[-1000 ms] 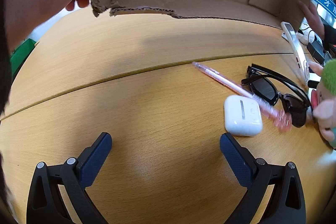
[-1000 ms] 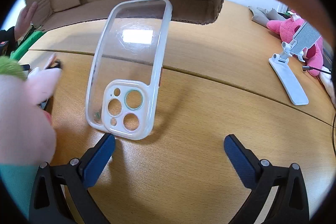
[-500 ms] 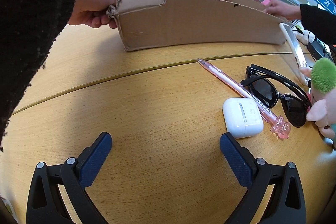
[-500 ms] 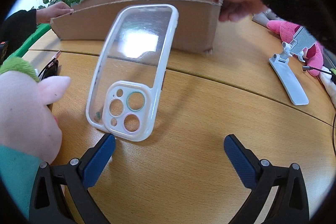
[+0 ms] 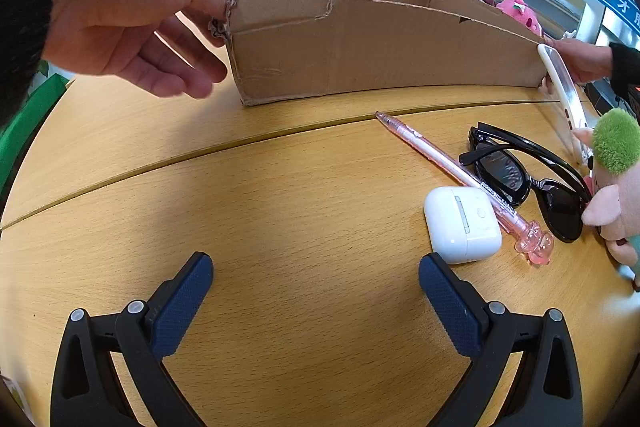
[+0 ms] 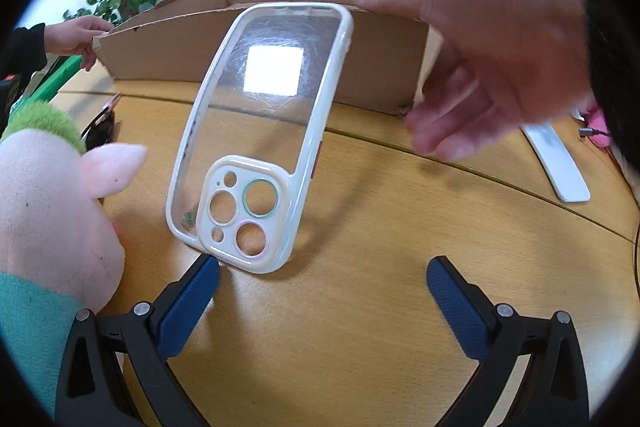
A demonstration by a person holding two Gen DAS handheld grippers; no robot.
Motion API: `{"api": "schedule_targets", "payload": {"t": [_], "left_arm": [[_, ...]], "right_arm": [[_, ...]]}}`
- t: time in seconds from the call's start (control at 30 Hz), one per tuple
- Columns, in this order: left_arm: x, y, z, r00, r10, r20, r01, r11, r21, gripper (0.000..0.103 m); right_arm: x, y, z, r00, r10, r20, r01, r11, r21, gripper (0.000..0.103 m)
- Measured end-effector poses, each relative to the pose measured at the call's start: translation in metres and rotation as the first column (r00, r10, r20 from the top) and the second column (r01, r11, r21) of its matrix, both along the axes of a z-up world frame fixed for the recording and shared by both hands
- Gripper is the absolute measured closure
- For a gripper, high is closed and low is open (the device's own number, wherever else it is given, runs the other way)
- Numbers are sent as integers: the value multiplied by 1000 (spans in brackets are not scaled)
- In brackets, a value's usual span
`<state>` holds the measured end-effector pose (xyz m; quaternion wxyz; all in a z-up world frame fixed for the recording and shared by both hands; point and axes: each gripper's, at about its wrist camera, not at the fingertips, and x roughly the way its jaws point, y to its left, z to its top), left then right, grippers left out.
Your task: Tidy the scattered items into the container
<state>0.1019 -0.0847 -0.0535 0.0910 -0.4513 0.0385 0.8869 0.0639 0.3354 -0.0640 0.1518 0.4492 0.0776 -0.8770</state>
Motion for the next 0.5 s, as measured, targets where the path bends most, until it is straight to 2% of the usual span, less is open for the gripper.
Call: {"api": "schedule_targets", "payload": {"t": [0.5], "left_arm": [[5,4,-1,1000,-9,-1,9,1000,-3,0]], "right_arm": [[-12,5,5,999,34,2,-34,999,0,0]]}}
